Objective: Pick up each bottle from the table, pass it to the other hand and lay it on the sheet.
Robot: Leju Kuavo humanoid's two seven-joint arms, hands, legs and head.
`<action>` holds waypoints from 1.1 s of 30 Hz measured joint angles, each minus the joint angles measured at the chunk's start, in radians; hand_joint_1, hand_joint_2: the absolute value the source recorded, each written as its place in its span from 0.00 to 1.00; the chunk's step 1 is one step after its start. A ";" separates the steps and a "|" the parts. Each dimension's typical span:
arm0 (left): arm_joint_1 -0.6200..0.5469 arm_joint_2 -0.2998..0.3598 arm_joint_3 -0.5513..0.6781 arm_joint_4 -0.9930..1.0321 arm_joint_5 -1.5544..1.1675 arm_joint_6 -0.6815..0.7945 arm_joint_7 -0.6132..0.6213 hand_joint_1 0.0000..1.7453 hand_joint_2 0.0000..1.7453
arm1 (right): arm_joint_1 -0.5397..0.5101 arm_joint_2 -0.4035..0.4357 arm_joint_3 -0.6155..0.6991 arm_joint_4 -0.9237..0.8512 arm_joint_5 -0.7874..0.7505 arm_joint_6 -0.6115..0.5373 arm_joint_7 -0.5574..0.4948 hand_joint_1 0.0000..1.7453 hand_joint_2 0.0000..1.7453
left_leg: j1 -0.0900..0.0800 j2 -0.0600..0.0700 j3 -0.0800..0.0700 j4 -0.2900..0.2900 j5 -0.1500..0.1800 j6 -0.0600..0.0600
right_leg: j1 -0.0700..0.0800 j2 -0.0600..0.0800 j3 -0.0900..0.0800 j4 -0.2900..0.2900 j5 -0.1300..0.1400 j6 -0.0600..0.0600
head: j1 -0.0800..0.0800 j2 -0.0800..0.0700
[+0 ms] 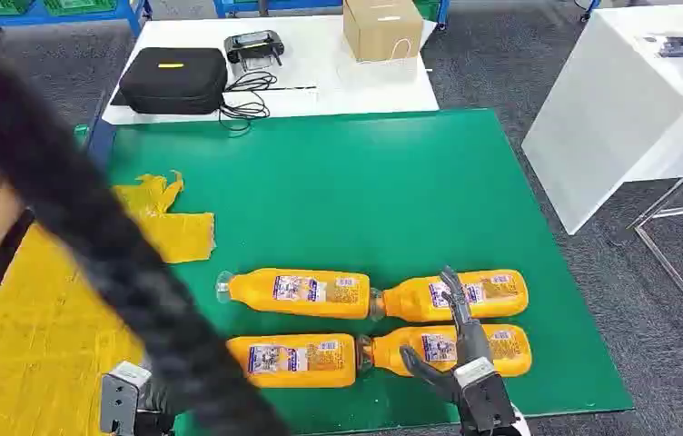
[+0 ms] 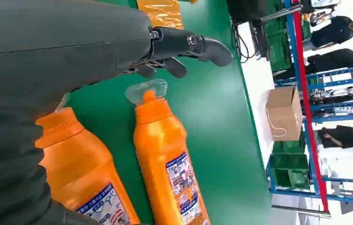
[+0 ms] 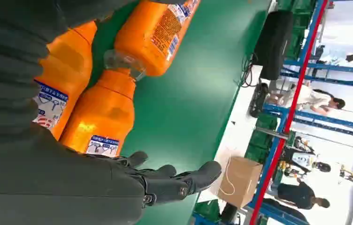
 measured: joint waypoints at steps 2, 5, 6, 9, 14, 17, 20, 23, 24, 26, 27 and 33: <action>0.000 0.000 0.000 0.000 0.000 0.000 0.000 0.00 1.00 | 0.000 0.000 0.000 0.000 0.000 0.000 0.000 0.00 1.00 | 0.000 0.000 0.000 0.000 0.000 0.000 | 0.000 0.000 0.000 0.000 0.000 0.000 | 0.000 0.000; 0.000 0.000 0.000 0.000 0.000 0.000 0.000 0.00 1.00 | 0.000 0.000 0.000 0.000 0.000 0.000 0.000 0.00 1.00 | 0.000 0.000 0.000 0.000 0.000 0.000 | 0.000 0.000 0.000 0.000 0.000 0.000 | 0.000 0.000; 0.000 0.000 0.000 0.000 0.000 0.000 0.000 0.00 1.00 | 0.000 0.000 0.000 0.000 0.000 0.000 0.000 0.00 1.00 | 0.000 0.000 0.000 0.000 0.000 0.000 | 0.000 0.000 0.000 0.000 0.000 0.000 | 0.000 0.000; 0.000 0.000 0.000 0.000 0.000 0.000 0.000 0.27 1.00 | 0.000 0.000 0.000 0.000 0.000 0.000 0.000 0.00 1.00 | 0.000 0.000 0.000 0.000 0.000 0.000 | 0.000 0.000 0.000 0.000 0.000 0.000 | 0.000 0.000; 0.000 0.000 0.000 0.000 0.000 0.000 0.000 1.00 1.00 | 0.000 0.000 0.000 0.000 0.000 0.000 0.000 0.99 1.00 | 0.000 0.000 0.000 0.000 0.000 0.000 | 0.000 0.000 0.000 0.000 0.000 0.000 | 0.000 0.000; 0.000 0.000 0.000 0.000 0.000 0.000 0.000 1.00 1.00 | 0.000 0.000 0.000 0.000 0.000 0.000 0.000 1.00 1.00 | 0.000 0.000 0.000 0.000 0.000 0.000 | 0.000 0.000 0.000 0.000 0.000 0.000 | 0.000 0.000; 0.000 0.000 0.000 0.000 0.000 0.000 0.000 1.00 1.00 | 0.000 0.000 0.000 0.000 0.000 0.000 0.000 1.00 1.00 | 0.000 0.000 0.000 0.000 0.000 0.000 | 0.000 0.000 0.000 0.000 0.000 0.000 | 0.000 0.000; 0.000 0.000 0.000 0.000 0.000 0.000 0.000 1.00 1.00 | 0.000 0.000 0.000 0.000 0.000 0.000 0.000 1.00 1.00 | 0.000 0.000 0.000 0.000 0.000 0.000 | 0.000 0.000 0.000 0.000 0.000 0.000 | 0.000 0.000; 0.000 0.000 0.000 0.000 0.000 0.000 0.000 1.00 1.00 | 0.000 0.000 0.000 0.000 0.000 0.000 0.000 1.00 1.00 | 0.000 0.000 0.000 0.000 0.000 0.000 | 0.000 0.000 0.000 0.000 0.000 0.000 | 0.000 0.000; 0.000 0.000 0.000 0.000 0.000 0.000 0.000 1.00 1.00 | 0.000 0.000 0.000 0.000 0.000 0.000 0.000 1.00 1.00 | 0.000 0.000 0.000 0.000 0.000 0.000 | 0.000 0.000 0.000 0.000 0.000 0.000 | 0.000 0.000; 0.000 0.000 0.000 0.000 0.000 0.000 0.000 1.00 1.00 | 0.000 0.000 0.000 0.000 0.000 0.000 0.000 1.00 1.00 | 0.000 0.000 0.000 0.000 0.000 0.000 | 0.000 0.000 0.000 0.000 0.000 0.000 | 0.000 0.000; 0.000 0.000 0.000 0.000 0.000 0.000 0.000 1.00 1.00 | 0.000 0.000 0.000 0.000 0.000 0.000 0.000 1.00 1.00 | 0.000 0.000 0.000 0.000 0.000 0.000 | 0.000 0.000 0.000 0.000 0.000 0.000 | 0.000 0.000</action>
